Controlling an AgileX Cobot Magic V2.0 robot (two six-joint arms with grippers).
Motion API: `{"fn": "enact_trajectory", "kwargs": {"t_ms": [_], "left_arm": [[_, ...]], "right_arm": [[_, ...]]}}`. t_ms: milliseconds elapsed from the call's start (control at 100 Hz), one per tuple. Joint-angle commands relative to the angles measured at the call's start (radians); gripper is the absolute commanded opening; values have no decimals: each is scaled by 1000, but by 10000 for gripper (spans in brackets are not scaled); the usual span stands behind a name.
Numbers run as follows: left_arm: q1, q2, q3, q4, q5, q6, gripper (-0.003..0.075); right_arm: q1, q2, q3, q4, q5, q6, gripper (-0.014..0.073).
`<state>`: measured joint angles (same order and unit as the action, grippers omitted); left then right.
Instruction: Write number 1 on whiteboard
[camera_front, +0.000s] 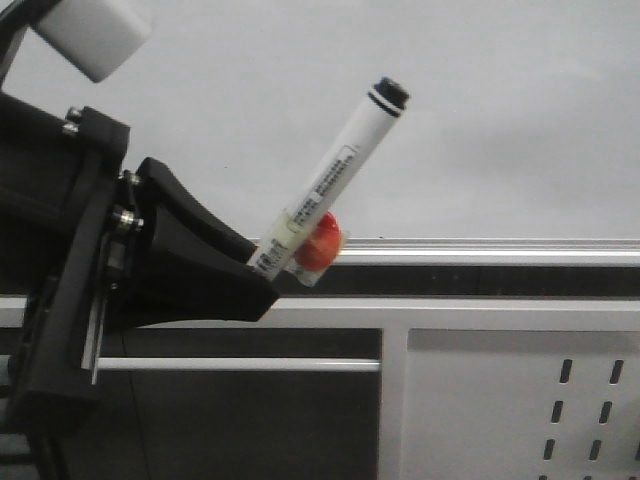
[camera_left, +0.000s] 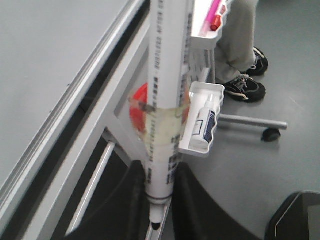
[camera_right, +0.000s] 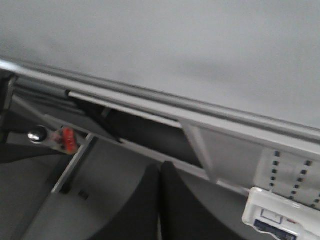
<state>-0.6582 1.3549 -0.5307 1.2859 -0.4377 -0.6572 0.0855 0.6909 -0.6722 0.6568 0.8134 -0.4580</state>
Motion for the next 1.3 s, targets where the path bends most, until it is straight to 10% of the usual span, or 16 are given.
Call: {"fn": "enact_trajectory", "kwargs": {"t_ms": [0,340,590,1290], "left_arm": [[-42,-39,-68,163,10,-143,-18],[-252,-39,-139,261,305,-175,-18],[-388,-39,-189,264,621,-160,-18],[-498,-37,-280,264,768,-156,-18]], "right_arm": [[0,45,-29,140,26,-133,-76],[0,176,-30,308,146,-182,461],[0,178,-30,363,178,-185,449],[0,196,-30,496,162,-213,449]]}}
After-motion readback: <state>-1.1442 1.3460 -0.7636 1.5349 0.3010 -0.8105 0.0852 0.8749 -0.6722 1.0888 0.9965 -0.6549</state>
